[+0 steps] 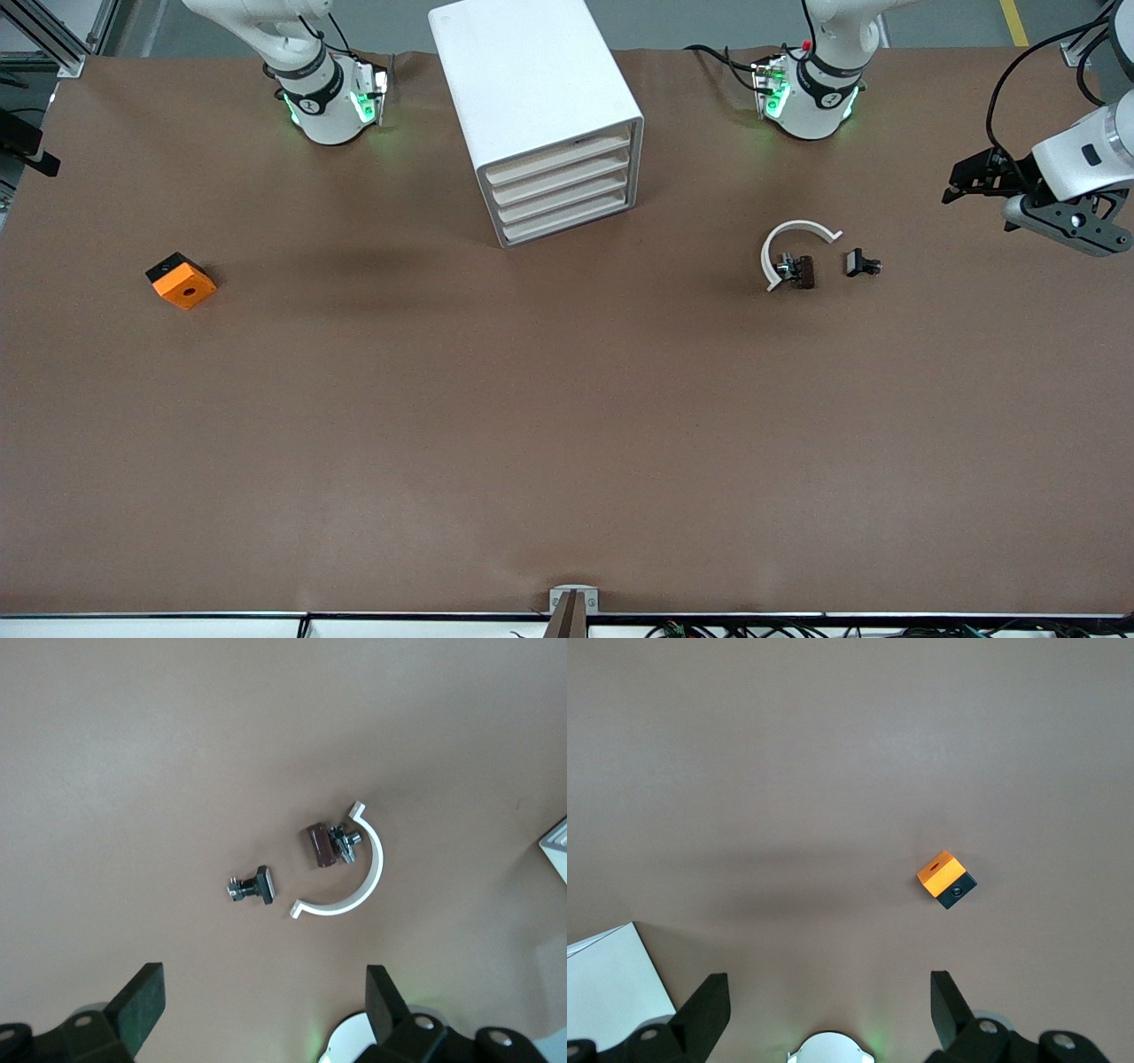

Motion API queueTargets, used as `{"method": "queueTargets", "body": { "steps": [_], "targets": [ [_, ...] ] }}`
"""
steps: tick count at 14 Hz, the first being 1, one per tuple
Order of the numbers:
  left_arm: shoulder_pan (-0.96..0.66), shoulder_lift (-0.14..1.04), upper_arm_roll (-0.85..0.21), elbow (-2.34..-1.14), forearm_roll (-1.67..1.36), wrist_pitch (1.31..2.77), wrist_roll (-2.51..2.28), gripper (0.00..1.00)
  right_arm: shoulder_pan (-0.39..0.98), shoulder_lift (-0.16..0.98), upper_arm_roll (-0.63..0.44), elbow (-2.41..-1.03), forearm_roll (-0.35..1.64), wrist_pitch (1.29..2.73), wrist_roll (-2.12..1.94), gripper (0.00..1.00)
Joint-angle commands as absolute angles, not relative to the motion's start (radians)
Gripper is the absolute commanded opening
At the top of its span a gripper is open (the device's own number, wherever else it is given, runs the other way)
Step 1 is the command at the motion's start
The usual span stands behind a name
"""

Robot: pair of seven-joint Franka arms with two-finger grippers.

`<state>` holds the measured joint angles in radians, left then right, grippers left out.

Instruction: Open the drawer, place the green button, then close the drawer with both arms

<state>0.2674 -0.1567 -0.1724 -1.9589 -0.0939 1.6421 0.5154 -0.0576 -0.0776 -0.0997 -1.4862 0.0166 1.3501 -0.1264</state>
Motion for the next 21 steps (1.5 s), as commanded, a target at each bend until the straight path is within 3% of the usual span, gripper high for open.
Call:
{"method": "queueTargets", "body": {
  "steps": [1, 5, 21],
  "targets": [
    [0.140, -0.160, -0.053, -1.950, -0.068, 1.663, 0.470, 1.00, -0.067, -0.106, -0.094, -1.514, 0.020, 1.364, -0.144, 1.00],
    [0.006, -0.118, 0.031, -1.882, -0.003, 1.664, 0.356, 1.00, -0.072, -0.107, -0.100, -1.514, 0.011, 1.365, -0.155, 1.00],
    [-0.035, -0.086, 0.032, -1.634, -0.005, 1.644, -0.036, 1.00, -0.069, -0.112, -0.095, -1.513, 0.009, 1.368, -0.156, 1.00]
  ]
}}
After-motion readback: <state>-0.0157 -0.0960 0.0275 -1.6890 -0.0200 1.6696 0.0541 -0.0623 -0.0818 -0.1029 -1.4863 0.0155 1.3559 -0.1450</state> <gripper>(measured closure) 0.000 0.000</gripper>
